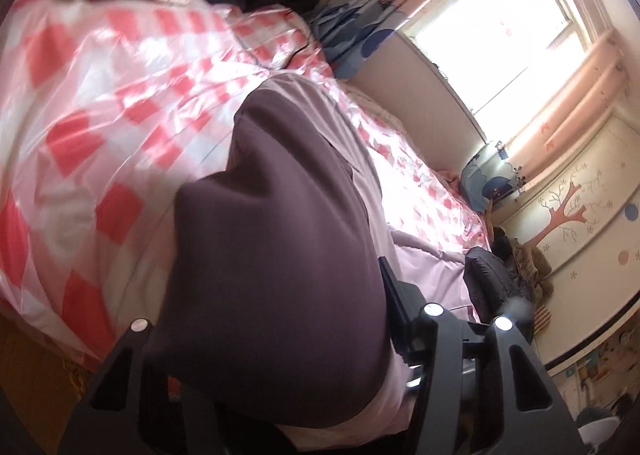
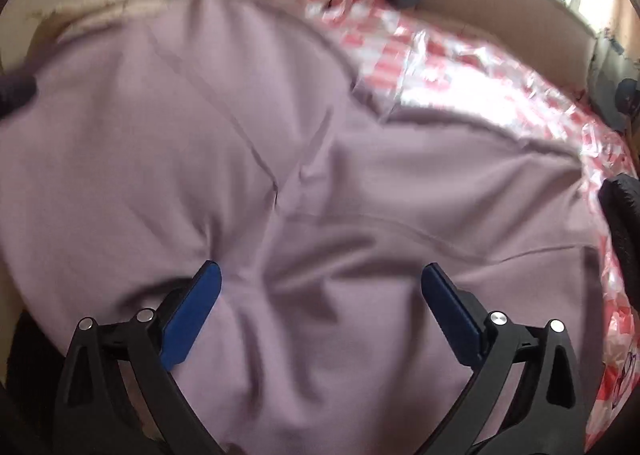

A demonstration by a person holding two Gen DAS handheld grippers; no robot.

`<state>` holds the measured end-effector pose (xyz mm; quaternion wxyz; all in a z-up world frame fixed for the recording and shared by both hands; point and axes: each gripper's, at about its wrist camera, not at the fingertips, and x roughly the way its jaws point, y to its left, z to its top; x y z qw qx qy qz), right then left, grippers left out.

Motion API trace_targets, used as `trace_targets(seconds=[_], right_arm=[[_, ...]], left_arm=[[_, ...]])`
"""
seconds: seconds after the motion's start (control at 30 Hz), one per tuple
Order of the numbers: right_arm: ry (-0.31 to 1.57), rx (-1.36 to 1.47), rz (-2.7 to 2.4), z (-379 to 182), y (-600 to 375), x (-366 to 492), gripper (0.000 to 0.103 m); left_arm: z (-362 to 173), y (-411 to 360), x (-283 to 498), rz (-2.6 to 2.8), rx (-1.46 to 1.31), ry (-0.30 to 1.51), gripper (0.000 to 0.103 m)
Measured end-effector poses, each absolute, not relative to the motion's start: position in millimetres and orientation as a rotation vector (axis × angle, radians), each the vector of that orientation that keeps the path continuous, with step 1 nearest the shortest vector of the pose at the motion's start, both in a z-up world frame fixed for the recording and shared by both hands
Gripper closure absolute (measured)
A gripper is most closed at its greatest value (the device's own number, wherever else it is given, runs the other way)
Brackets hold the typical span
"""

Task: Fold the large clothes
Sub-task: 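Grasp the folded jacket edge with both grippers and lift it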

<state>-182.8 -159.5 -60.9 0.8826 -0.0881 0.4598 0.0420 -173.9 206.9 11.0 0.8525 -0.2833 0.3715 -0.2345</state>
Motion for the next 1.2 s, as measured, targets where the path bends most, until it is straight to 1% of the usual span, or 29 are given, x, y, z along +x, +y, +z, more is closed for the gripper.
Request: trace_targets(seconds=[0.03, 0.07, 0.13, 0.3, 0.37, 0.4, 0.53, 0.6, 0.7, 0.77, 0.87, 0.93, 1.03, 1.1, 1.17, 1.2], right_arm=[[0.938, -0.208, 0.082, -70, -157, -182, 0.006], [0.920, -0.215, 0.083, -73, -157, -183, 0.006], [0.933, -0.186, 0.092, -67, -160, -186, 0.006], [0.945, -0.048, 0.163, -41, -199, -194, 0.006], [0.895, 0.125, 0.225, -25, -238, -218, 0.006], [0.865, 0.267, 0.267, -19, -267, -230, 0.006], [0.728, 0.713, 0.333, -9, -379, -278, 0.006], [0.681, 0.829, 0.315, -10, -430, -298, 0.006], [0.637, 0.924, 0.273, -6, -489, -321, 0.006], [0.616, 0.911, 0.238, 8, -513, -329, 0.006], [0.616, 0.831, 0.245, 41, -527, -312, 0.006], [0.678, 0.718, 0.279, 66, -514, -285, 0.006], [0.841, 0.441, 0.284, 94, -468, -212, 0.006], [0.977, 0.260, 0.272, 89, -423, -166, 0.006], [1.106, 0.077, 0.183, 60, -392, -137, 0.006], [1.123, 0.068, 0.170, 47, -383, -139, 0.006]], left_arm=[[15, 199, -174, -0.519, -0.598, 0.782, 0.056], [23, 188, -178, -0.537, -0.575, 0.758, 0.056], [41, 167, -184, -0.578, -0.508, 0.711, 0.059], [82, 105, -190, -0.677, -0.357, 0.634, 0.059], [93, 72, -193, -0.713, -0.277, 0.619, 0.059], [95, 55, -194, -0.728, -0.232, 0.615, 0.059], [89, -25, -209, -0.802, -0.059, 0.611, 0.059], [79, -68, -219, -0.841, 0.015, 0.613, 0.059], [53, -128, -237, -0.883, 0.158, 0.607, 0.059], [35, -157, -252, -0.888, 0.265, 0.574, 0.059], [16, -182, -273, -0.890, 0.391, 0.530, 0.059], [9, -186, -279, -0.889, 0.443, 0.512, 0.058], [3, -185, -288, -0.889, 0.520, 0.481, 0.055], [4, -186, -294, -0.903, 0.557, 0.471, 0.054], [7, -175, -295, -0.940, 0.581, 0.476, 0.052], [11, -170, -301, -0.961, 0.595, 0.494, 0.052]])
